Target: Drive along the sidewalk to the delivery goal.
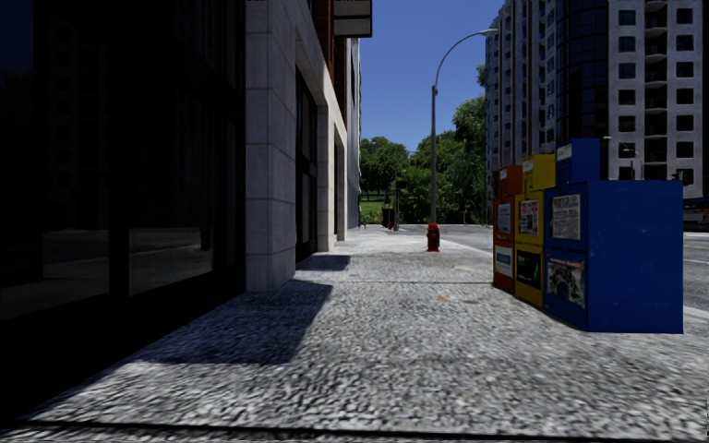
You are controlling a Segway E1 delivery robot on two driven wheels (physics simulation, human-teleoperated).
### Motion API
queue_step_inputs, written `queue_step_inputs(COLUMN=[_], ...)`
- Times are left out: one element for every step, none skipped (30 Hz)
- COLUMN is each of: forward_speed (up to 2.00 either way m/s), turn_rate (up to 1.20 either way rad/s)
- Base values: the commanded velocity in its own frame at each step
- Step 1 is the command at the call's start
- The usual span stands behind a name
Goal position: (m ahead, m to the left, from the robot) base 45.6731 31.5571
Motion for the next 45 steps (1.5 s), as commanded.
queue_step_inputs(forward_speed=[2.0,2.0,2.0,2.0,2.0,2.0,2.0,2.0,2.0,2.0,2.0,2.0,2.0,2.0,2.0,2.0,2.0,2.0,2.0,2.0,2.0,2.0,2.0,2.0,2.0,2.0,2.0,2.0,2.0,2.0,2.0,2.0,2.0,2.0,2.0,2.0,2.0,2.0,2.0,2.0,2.0,2.0,2.0,2.0,2.0], turn_rate=[0.0,0.0,0.0,0.0,0.0,0.0,0.0,0.0,0.0,0.0,0.0,0.0,0.0,0.0,0.0,0.0,0.0,0.0,0.0,0.0,0.0,0.0,0.0,0.0,0.0,0.0,0.0,0.0,0.0,0.0,0.0,0.0,0.0,0.0,0.0,0.0,0.0,0.0,0.0,0.0,0.0,0.0,0.0,0.0,0.0])
